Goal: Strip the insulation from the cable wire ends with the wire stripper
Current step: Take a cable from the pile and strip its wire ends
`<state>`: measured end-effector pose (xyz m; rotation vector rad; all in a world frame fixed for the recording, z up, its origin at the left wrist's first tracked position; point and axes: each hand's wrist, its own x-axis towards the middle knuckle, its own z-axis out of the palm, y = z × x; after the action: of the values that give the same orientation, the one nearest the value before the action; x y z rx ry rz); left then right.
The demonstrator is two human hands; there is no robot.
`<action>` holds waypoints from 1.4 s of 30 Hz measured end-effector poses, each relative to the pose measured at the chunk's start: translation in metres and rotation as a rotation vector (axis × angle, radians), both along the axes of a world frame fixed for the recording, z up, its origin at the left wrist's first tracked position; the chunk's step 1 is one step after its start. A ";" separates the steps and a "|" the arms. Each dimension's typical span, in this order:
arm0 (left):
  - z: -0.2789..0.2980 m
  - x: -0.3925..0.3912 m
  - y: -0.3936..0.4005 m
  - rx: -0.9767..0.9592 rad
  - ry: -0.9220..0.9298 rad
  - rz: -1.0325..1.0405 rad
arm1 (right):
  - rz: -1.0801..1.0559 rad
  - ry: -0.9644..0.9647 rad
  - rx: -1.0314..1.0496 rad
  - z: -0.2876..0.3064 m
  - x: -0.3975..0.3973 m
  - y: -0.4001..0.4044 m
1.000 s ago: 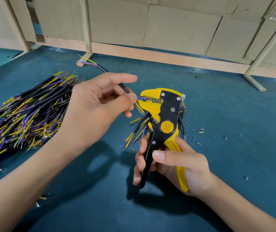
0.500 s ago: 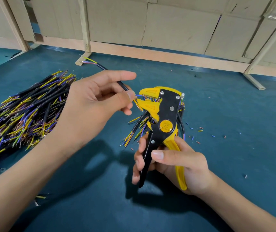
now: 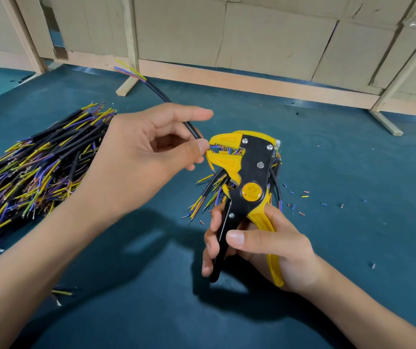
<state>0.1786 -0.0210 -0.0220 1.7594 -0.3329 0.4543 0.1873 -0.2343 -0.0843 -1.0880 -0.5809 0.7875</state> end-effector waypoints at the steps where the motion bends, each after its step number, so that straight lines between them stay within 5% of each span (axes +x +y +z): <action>1: 0.001 0.000 0.000 0.006 -0.005 0.000 | -0.001 -0.004 0.000 0.000 0.000 0.000; 24: -0.001 -0.003 0.000 0.325 -0.113 0.192 | -0.010 -0.023 -0.051 0.002 0.001 0.003; 42: 0.001 -0.006 0.001 0.349 -0.122 0.187 | -0.075 -0.102 -0.096 0.000 0.000 0.004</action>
<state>0.1721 -0.0204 -0.0211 2.1182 -0.3504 0.6705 0.1872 -0.2301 -0.0838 -1.2371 -0.5896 0.7035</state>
